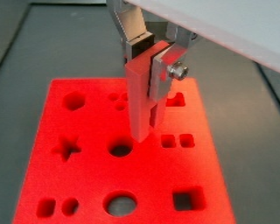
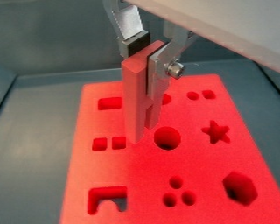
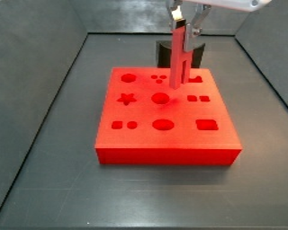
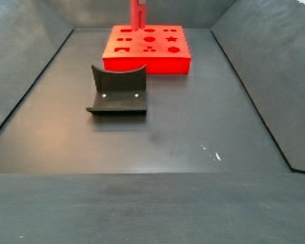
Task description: Insert the double-square object.
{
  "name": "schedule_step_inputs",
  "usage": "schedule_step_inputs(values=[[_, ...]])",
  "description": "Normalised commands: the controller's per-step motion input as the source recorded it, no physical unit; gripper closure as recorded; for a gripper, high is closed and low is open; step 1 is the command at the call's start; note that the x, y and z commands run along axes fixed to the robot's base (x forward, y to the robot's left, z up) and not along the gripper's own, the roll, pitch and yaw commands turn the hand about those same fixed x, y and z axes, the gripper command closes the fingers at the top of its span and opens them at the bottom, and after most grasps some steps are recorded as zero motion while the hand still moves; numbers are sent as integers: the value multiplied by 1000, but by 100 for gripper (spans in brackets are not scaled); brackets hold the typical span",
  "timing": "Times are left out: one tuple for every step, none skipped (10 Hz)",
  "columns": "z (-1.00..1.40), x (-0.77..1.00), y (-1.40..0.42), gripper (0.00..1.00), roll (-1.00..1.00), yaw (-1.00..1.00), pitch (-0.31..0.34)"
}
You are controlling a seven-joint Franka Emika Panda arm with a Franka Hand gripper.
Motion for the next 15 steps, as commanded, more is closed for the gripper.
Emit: schedule_step_inputs(values=[[0, 17, 0, 100, 50, -940, 0], [0, 0, 0, 100, 83, -920, 26], [0, 0, 0, 100, 160, -874, 100], [-129, -57, 0, 100, 229, -874, 99], [-177, -43, 0, 100, 247, -829, 139], [-177, -26, 0, 100, 254, -757, 199], [-46, 0, -6, 100, 241, -669, 259], [0, 11, -71, 100, 214, -494, 331], [29, 249, -131, 100, 207, -309, 350], [83, 583, -180, 100, 190, -106, 313], [63, 740, -160, 100, 150, -114, 211], [26, 851, -157, 100, 97, -157, 76], [0, 894, -140, 100, 16, -217, 4], [0, 783, -17, 100, 0, -397, 0], [-74, 657, 0, 100, -61, -531, 0]])
